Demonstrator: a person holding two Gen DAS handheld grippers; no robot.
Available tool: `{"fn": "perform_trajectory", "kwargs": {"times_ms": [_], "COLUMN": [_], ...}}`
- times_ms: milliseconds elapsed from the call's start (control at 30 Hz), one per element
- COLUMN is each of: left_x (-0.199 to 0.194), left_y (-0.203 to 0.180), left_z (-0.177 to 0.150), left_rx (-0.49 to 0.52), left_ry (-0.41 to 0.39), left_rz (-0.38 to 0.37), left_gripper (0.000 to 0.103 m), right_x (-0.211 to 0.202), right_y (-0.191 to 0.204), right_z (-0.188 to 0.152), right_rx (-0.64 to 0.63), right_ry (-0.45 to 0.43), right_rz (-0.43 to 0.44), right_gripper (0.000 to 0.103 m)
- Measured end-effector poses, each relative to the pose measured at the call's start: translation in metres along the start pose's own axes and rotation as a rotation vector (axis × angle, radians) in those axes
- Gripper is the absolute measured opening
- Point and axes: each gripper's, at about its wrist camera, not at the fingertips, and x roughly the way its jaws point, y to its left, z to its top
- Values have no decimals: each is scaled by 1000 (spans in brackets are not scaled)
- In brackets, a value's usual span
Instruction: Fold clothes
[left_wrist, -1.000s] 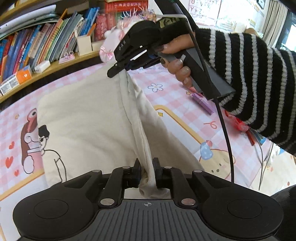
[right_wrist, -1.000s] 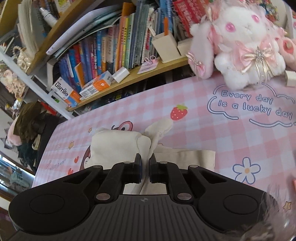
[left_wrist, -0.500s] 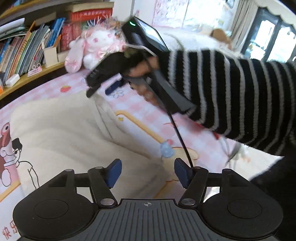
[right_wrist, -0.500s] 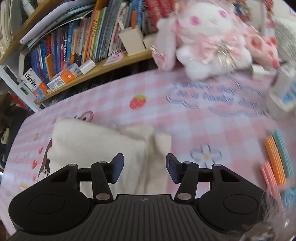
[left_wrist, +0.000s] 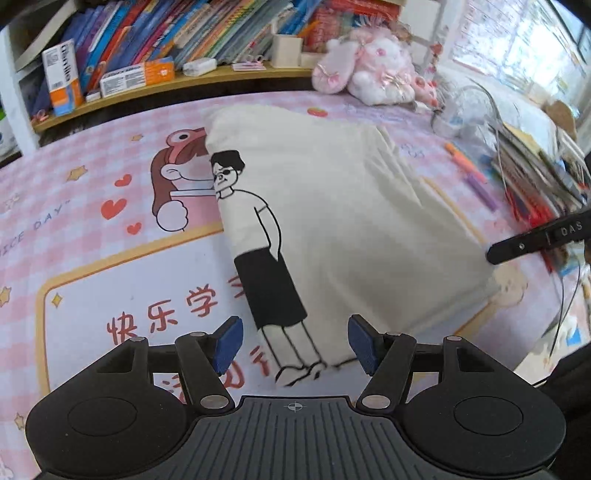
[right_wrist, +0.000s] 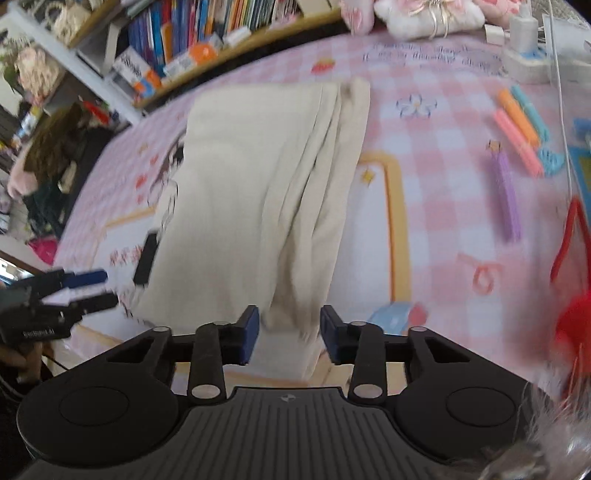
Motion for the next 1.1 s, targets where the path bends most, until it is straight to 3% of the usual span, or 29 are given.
{"fn": "perform_trajectory", "kwargs": {"times_ms": [67,133,300,433,500,633,733,867,900,967,1033,1100], "left_x": [3,4,5,4,3,4,7,11,12,12,7,-6], "left_y": [-7,-17,-36,-32,-27,-20,-21,-23,-23,-21,-15,-4], "left_z": [-3,-6,-22,-30,-33,-35,-35,-36,-36,-35,-34,-33], "left_rx": [67,147,342,374,366,348,376,413,417,400,367,308], "left_ry": [-3,-9,-40,-55,-62,-64,-62,-61,-59,-56,-62,-84], "left_rz": [9,26,71,107,111,63,40,9,-3,-34,-54,-90], "left_gripper": [64,64,64,64,64,64,62,41,28,14,6,5], "right_x": [6,7,-33,-69,-60,8,16,16,18,22,25,23], "right_y": [10,18,49,64,62,35,29,28,28,27,26,26], "right_z": [-2,0,11,12,2,-27,-33,-31,-32,-34,-35,-37], "right_rx": [1,-14,-14,26,35,80,109,127,127,126,122,120], "right_ry": [-7,-18,-159,-243,-204,-4,-36,-70,-70,-70,-69,-58], "right_rz": [-38,-73,-40,-29,-100,-254,-257,-253,-256,-259,-261,-234], "right_gripper": [15,8,7,7,7,10,15,18,19,22,21,13]}}
